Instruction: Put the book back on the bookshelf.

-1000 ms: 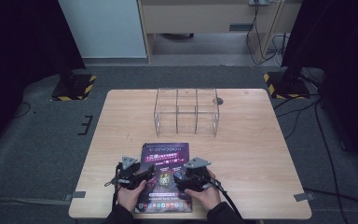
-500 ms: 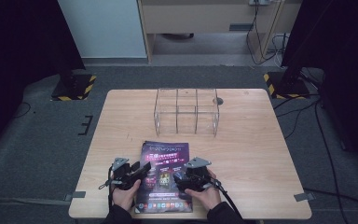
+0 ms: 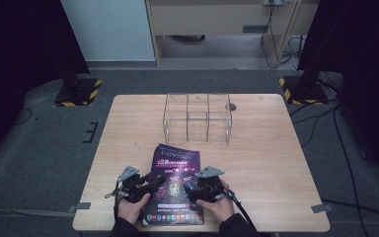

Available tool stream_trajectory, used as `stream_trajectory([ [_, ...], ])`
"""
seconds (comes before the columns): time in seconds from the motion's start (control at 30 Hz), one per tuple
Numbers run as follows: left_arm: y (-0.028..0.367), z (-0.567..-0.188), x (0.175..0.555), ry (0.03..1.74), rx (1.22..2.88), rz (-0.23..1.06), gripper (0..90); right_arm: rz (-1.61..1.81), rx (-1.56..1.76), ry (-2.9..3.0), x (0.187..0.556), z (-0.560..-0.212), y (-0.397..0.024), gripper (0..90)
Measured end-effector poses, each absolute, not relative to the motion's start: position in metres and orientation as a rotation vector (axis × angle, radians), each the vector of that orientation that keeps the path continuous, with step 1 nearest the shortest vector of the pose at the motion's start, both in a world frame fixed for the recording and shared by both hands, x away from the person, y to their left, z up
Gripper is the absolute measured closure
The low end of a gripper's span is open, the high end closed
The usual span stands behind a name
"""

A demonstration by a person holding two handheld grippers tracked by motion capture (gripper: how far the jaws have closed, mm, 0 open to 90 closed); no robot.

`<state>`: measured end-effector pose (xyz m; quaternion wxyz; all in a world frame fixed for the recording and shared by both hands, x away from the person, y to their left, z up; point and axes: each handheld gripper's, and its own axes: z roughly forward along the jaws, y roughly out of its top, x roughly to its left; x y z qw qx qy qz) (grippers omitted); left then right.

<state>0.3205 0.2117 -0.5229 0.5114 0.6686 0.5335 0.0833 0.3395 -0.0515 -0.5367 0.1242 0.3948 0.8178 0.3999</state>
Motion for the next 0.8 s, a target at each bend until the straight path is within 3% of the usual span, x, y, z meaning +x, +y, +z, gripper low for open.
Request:
stream_trajectory([
  [0.37, 0.207, -0.523, 0.330, 1.285, 1.699, 0.197, 48.4, 1.165, 1.150, 2.384, 0.339, -0.537, -0.051, 21.9],
  [0.53, 0.202, -0.526, 0.332, 1.320, 1.811, 0.295, 46.6, 1.162, 1.147, 2.385, 0.339, -0.537, -0.051, 21.9],
  [0.8, 0.205, -0.533, 0.340, 1.353, 1.786, 0.245, 42.9, 1.161, 1.142, 2.386, 0.339, -0.537, -0.051, 21.9],
])
